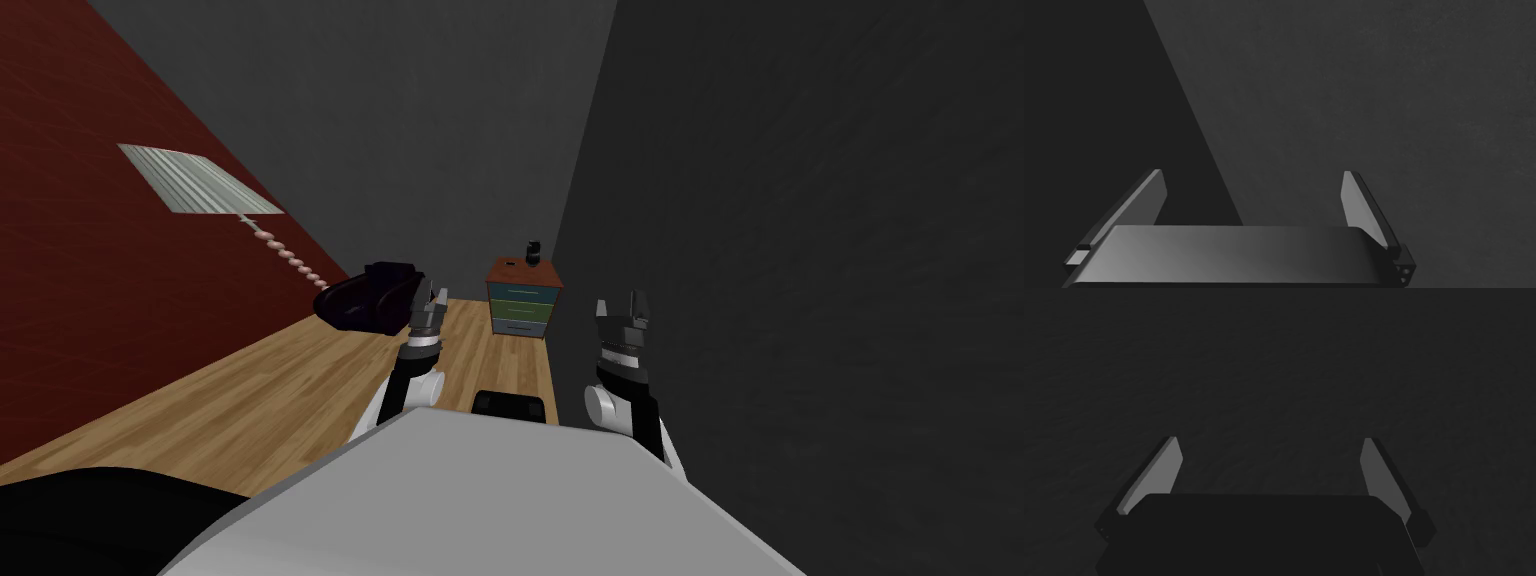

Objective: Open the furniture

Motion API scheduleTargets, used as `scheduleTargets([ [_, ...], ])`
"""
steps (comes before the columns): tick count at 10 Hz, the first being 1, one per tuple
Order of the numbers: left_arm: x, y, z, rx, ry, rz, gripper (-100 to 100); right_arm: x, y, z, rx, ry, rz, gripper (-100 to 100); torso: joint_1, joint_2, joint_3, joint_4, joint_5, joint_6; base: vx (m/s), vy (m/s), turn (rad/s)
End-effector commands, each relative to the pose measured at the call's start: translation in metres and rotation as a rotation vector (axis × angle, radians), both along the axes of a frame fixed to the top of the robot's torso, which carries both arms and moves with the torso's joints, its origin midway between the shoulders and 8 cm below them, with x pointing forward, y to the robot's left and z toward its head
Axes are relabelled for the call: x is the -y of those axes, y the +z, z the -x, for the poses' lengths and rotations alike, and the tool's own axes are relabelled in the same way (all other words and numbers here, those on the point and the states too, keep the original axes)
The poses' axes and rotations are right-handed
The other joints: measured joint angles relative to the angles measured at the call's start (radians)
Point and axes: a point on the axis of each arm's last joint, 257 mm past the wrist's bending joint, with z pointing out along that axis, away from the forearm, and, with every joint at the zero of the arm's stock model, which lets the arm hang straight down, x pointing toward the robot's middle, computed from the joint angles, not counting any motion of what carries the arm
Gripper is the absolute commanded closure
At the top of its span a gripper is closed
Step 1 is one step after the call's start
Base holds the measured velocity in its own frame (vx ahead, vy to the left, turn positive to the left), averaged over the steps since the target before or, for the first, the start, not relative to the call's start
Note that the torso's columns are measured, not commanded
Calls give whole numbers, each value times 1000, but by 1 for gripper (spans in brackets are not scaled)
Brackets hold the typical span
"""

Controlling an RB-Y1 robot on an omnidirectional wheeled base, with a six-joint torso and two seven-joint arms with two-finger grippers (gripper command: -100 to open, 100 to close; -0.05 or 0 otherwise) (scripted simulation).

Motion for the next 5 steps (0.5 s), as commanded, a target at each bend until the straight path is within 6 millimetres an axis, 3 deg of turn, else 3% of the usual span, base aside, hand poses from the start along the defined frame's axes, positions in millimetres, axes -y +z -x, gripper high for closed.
scheduleTargets([
  [1, 0, 0, 0, 0, 0, 0, 0, 0, 0, 0, 0, 0, 0, 0, 0, 40, -82, 41, 0, 0, 0, 0, 0],
  [5, 0, 0, 0, 0, 0, 0, 0, 0, 0, 0, 0, 0, 0, 0, 0, 322, -644, 322, 0, 0, 0, 0, 0],
])
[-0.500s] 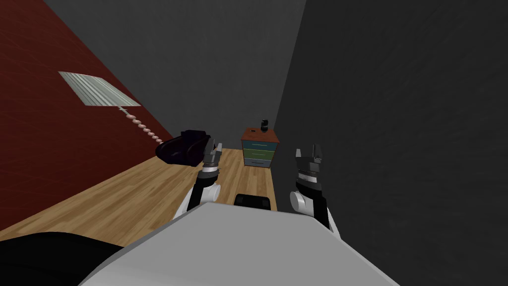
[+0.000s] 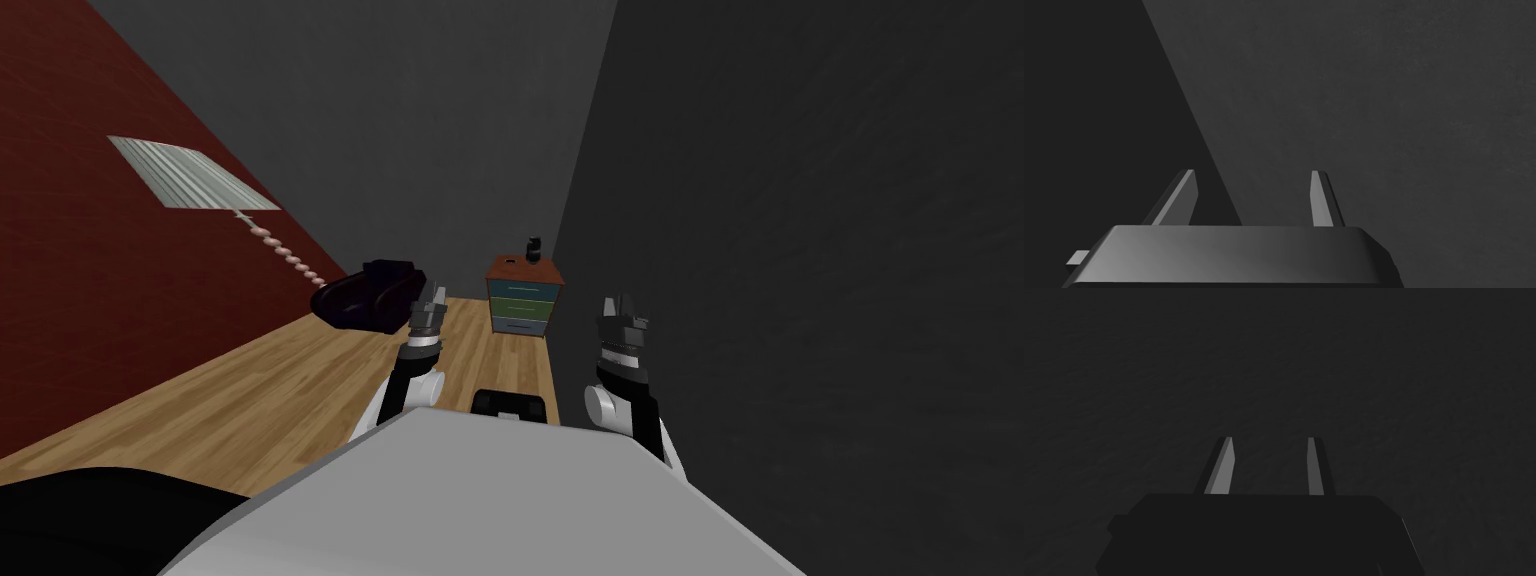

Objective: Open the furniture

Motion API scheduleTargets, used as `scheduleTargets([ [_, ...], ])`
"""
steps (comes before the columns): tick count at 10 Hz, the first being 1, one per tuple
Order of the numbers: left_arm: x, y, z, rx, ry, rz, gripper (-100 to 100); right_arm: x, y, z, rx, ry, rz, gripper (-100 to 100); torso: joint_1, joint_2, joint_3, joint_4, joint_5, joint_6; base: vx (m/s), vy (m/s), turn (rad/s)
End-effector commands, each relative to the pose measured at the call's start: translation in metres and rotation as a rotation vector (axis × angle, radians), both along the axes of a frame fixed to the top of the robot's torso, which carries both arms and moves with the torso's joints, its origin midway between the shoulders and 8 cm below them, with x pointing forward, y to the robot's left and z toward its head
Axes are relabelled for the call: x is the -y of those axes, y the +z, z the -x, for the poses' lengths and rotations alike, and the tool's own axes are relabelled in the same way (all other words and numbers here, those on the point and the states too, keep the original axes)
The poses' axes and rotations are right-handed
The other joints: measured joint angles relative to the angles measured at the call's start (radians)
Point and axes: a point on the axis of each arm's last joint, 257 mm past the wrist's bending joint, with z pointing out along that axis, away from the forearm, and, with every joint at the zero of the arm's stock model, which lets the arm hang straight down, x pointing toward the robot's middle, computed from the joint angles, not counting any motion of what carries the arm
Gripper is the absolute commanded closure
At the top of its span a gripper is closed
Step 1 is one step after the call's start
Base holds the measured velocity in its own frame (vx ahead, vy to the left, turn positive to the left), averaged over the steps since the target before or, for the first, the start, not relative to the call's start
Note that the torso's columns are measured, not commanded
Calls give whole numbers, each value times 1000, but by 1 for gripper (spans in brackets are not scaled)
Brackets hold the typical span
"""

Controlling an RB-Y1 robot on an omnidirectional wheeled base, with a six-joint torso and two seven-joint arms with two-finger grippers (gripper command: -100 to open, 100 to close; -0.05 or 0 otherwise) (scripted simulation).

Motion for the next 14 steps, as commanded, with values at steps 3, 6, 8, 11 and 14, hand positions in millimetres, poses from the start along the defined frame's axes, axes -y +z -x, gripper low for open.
scheduleTargets([
  [3, 0, 0, 0, 0, 0, 0, 0, 0, 0, 0, 0, 0, 0, 0, 0, 222, -442, 221, 0, 0, 0, 0, 0],
  [6, 0, 0, 0, 0, 0, 0, 0, -11, -23, -14, -87, 16, 77, -100, 1, 402, -807, 402, 0, 0, 22, 9, 68],
  [8, 0, 0, 0, -1, 0, 0, 0, -21, -56, -30, -192, 23, 158, -100, 0, 413, -832, 414, 0, 0, 64, 22, 192],
  [11, 0, 0, 0, -1, 0, 0, 0, -29, -104, -46, -337, 19, 261, -100, 0, 416, -831, 416, 0, 0, 67, 21, 136],
  [14, 0, 0, 0, -1, 0, 0, 0, -30, -141, -56, -452, 3, 331, -100, 0, 416, -831, 416, 0, 0, 63, 16, 110],
])
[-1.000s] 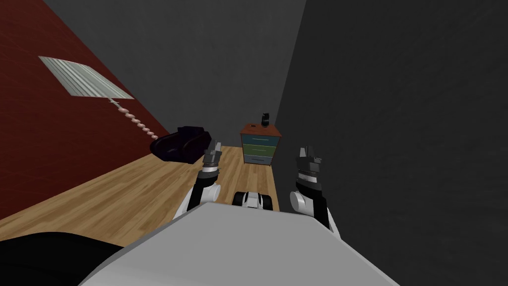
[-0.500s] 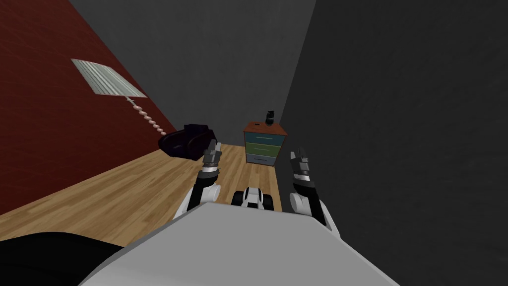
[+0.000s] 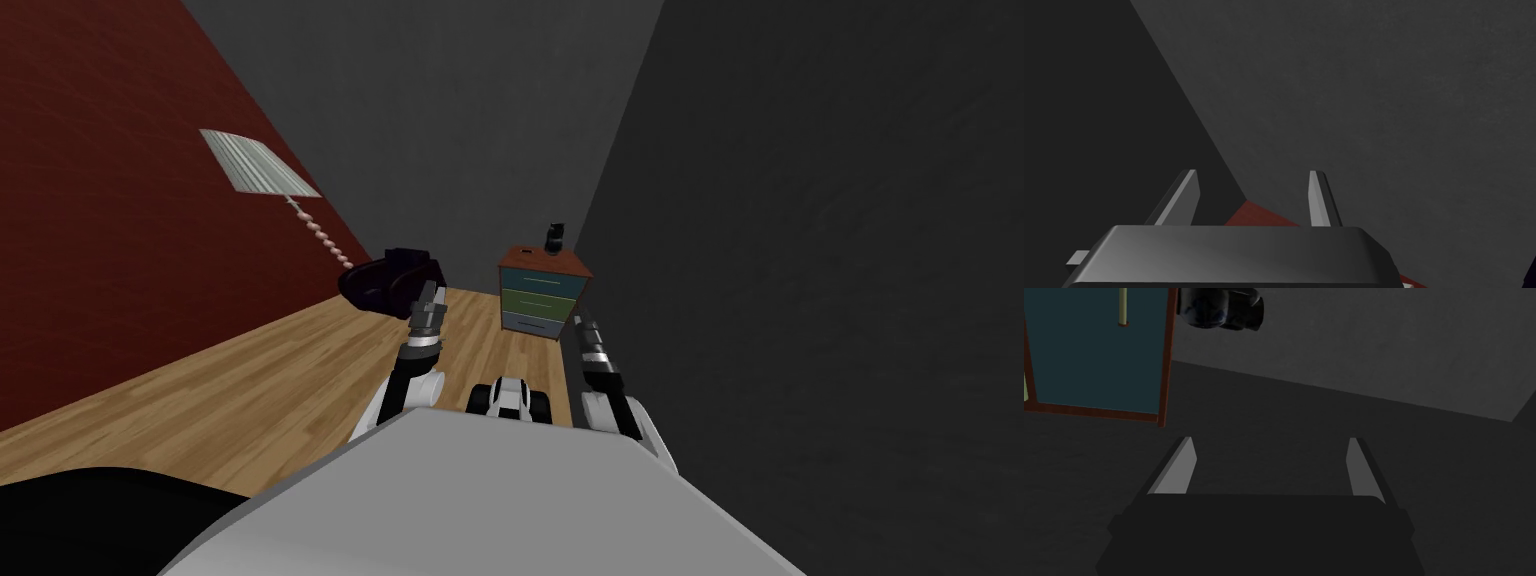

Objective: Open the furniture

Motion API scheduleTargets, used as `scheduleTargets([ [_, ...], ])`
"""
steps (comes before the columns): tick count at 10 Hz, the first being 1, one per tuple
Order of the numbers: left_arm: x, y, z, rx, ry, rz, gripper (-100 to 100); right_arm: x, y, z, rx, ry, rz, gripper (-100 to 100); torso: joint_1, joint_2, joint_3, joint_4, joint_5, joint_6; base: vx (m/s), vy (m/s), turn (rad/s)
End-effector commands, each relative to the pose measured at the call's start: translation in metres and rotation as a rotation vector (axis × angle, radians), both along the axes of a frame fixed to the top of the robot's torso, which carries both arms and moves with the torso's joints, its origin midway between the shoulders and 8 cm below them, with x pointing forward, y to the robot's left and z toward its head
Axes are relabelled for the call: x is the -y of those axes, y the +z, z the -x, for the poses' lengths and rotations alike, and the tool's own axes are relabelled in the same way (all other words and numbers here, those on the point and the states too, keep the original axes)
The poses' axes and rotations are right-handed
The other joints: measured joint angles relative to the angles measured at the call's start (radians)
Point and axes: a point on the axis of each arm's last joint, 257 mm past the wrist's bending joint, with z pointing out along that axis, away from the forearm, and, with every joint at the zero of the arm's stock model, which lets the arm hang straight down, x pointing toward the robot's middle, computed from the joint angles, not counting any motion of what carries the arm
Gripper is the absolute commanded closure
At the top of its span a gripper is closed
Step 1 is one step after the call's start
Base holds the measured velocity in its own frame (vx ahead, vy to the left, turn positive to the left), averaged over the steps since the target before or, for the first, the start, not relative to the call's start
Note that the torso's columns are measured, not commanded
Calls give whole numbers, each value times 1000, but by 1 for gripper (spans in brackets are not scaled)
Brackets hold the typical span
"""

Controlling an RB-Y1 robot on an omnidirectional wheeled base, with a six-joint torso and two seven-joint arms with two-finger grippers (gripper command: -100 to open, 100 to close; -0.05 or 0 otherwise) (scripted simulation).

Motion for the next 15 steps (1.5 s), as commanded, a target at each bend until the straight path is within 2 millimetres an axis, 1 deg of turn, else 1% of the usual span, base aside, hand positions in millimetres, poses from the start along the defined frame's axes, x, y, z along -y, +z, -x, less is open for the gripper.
scheduleTargets([
  [1, 0, 0, 0, 0, 0, 0, 0, 0, -46, -7, -128, -14, 90, -100, 0, 1, 0, 0, 0, 1, 77, 19, 213],
  [2, 0, 0, 0, 0, 0, 0, 0, 2, -54, -9, -159, -28, 110, -100, 0, 0, 0, 0, 0, 0, 62, 10, 95],
  [3, 0, 0, 0, 0, 0, 0, 0, 1, -81, -11, -227, -30, 151, -100, -1, 0, 0, 0, 0, 1, 78, 19, 173],
  [4, 0, 0, 0, 0, 0, 0, 0, 4, -88, -11, -254, -44, 181, -100, 0, -1, 0, 0, 0, 0, 74, 11, 104],
  [5, 0, 0, 0, 0, 0, 0, 0, 3, -116, -11, -318, -45, 224, -100, 0, 0, 0, 0, 0, 1, 74, 18, 205],
  [6, 0, 0, 0, 0, 0, 0, 0, 8, -124, -11, -351, -63, 253, -100, 0, 0, 0, 0, 0, 0, 66, 6, 115],
  [7, 0, 0, 0, 0, 0, 0, 0, 8, -125, -11, -354, -66, 260, -100, -1, 1, 0, 0, 0, 1, 32, -7, -16],
  [8, 0, 0, 0, 0, 0, 0, 0, 10, -154, -8, -424, -70, 312, -100, -1, 2, 1, 1, 0, 1, 60, -2, 196],
  [9, 0, 0, 0, 0, 0, 0, 0, 14, -160, -8, -448, -87, 342, -100, 0, 0, 0, 0, 0, 0, 68, 6, 133],
  [10, 0, 0, 0, 0, 0, 0, 0, 15, -187, -4, -512, -88, 387, -100, 0, -1, -1, 0, 0, 1, 92, 6, 204],
  [12, 0, 0, 0, 0, 0, 0, 0, 24, -197, -1, -553, -117, 428, -100, -1, -1, -1, 0, 0, 1, 61, -6, 48],
  [13, 0, 0, 0, 0, 0, 0, 0, 27, -222, 5, -616, -121, 480, -100, 0, 2, 1, 0, 0, 1, 59, -5, 218],
  [14, 0, 0, 0, 0, 0, 0, 0, 29, -224, 6, -620, -129, 518, -100, 0, 1, 1, 0, 0, 0, 66, -3, 128],
  [15, 0, 0, 0, 0, 0, 0, 0, 32, -227, 7, -636, -138, 518, -100, 0, 0, 0, 0, 0, 1, 35, 2, -17],
])
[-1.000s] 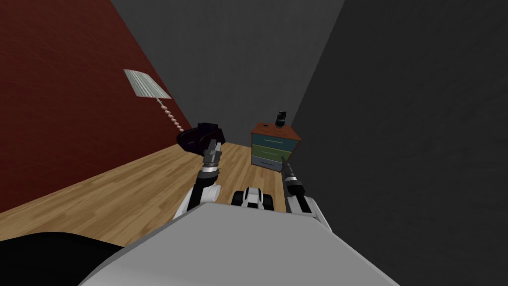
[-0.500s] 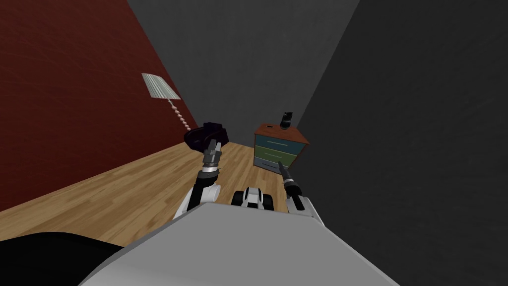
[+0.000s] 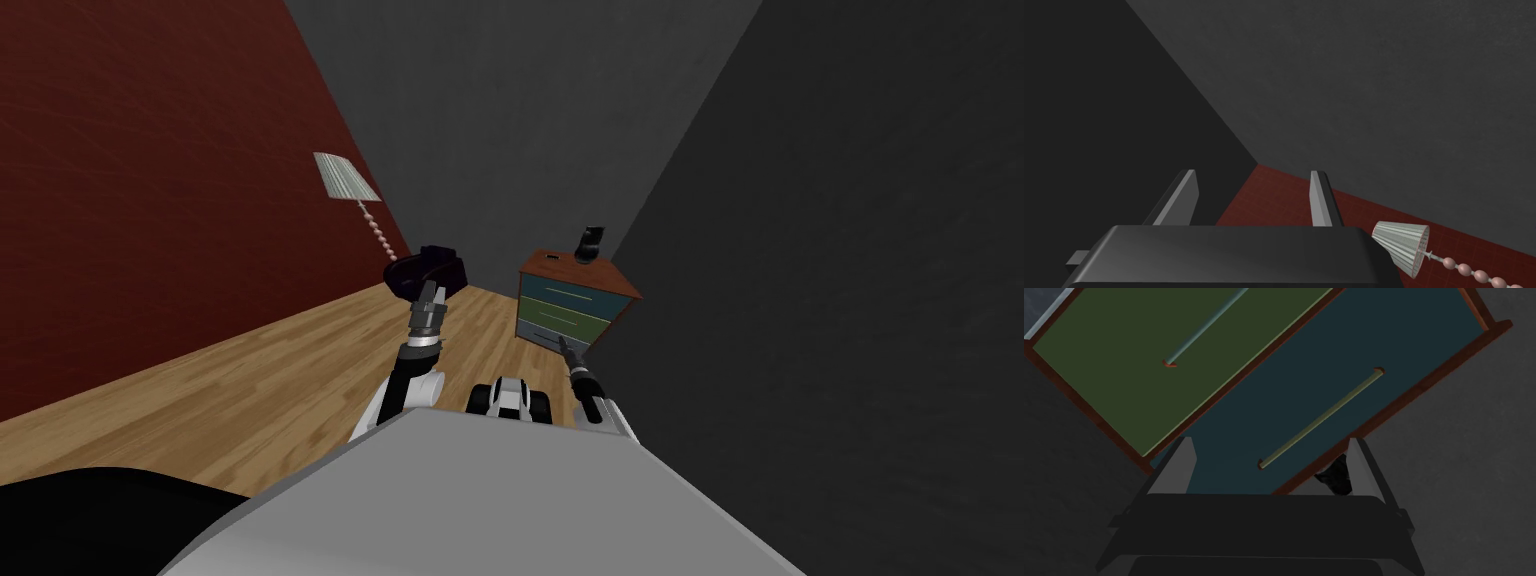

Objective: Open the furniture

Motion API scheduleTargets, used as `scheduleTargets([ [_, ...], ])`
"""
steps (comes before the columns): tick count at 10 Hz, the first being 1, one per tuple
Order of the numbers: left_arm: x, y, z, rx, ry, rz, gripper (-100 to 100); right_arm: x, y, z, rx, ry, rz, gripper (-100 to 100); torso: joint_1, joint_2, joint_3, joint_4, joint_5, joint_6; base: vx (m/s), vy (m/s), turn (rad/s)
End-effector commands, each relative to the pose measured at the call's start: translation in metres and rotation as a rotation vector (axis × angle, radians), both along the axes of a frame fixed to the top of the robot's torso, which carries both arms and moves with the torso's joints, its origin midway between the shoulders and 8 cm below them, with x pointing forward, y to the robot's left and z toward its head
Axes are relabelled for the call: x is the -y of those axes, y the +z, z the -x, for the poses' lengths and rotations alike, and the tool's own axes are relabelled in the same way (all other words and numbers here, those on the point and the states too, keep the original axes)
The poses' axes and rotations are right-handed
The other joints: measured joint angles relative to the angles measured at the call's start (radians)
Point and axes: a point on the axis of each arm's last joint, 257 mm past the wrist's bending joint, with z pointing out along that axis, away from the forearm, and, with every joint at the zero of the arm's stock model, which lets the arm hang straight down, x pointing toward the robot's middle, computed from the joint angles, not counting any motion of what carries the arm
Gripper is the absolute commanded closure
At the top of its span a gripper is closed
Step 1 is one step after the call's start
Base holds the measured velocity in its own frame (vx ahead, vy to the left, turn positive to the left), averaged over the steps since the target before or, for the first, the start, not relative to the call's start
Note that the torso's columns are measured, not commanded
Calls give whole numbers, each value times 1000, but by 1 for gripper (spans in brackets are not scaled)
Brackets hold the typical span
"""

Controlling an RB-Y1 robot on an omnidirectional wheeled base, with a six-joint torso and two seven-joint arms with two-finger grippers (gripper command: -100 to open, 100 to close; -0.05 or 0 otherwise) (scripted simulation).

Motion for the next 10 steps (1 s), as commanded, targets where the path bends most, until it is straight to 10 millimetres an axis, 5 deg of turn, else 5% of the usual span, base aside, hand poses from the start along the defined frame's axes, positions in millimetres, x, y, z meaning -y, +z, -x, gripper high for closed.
scheduleTargets([
  [1, 0, 0, 0, 0, 0, 0, 0, 10, -7, 3, -40, -28, 32, -100, 0, 1, 1, 0, 0, 0, 8, 3, -21],
  [2, 0, 0, 0, 0, 0, 0, 0, 14, -33, 11, -108, -32, 94, -100, 0, 2, 1, 0, 0, 0, 45, -1, 202],
  [4, 0, 0, 0, 0, 0, 0, 0, 23, -37, 15, -134, -55, 129, -100, 0, -2, -1, -1, 0, 0, 56, -6, 73],
  [5, 0, 0, 0, 0, 0, 0, 0, 27, -60, 24, -195, -52, 189, -100, 0, -1, 0, 0, 0, 0, 68, -20, 155],
  [10, 0, 0, 0, 0, 0, 0, 0, 54, -87, 44, -308, -109, 334, -100, 0, -1, 0, 0, 0, 0, 63, -7, 94],
])
